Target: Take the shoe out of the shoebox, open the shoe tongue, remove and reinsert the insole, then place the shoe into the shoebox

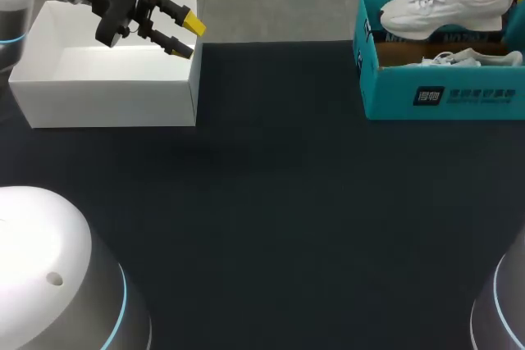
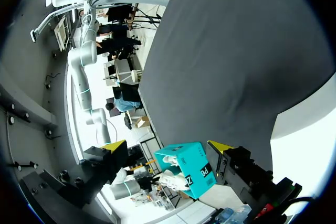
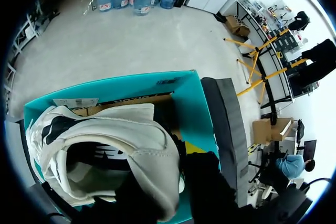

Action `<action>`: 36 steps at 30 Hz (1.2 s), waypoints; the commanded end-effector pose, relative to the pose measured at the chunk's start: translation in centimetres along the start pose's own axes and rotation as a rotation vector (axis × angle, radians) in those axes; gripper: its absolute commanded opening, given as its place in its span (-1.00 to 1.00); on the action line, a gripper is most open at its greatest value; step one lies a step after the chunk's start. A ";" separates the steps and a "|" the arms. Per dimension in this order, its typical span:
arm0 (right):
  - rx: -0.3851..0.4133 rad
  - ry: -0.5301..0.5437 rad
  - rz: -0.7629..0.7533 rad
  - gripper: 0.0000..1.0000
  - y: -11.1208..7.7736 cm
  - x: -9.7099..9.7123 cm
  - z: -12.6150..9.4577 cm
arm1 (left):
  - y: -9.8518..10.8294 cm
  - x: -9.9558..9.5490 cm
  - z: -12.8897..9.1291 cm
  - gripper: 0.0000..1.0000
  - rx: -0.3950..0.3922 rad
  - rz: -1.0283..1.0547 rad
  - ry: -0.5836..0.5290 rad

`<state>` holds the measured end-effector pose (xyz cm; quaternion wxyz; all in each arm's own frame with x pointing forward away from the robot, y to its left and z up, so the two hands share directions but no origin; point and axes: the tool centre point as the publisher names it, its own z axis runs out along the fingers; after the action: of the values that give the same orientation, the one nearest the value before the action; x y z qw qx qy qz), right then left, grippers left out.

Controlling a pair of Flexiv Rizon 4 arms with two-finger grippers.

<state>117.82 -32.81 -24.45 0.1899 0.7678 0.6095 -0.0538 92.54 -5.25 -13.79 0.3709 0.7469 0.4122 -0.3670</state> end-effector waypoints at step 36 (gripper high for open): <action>0.132 -0.006 0.010 -0.68 -0.2 1.4 12.3 | 0.0 0.0 0.0 1.00 0.001 0.001 0.003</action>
<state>119.03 -35.93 -36.24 0.1503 0.7799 0.6014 -0.0868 92.54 -5.25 -13.79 0.3709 0.7469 0.4122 -0.3670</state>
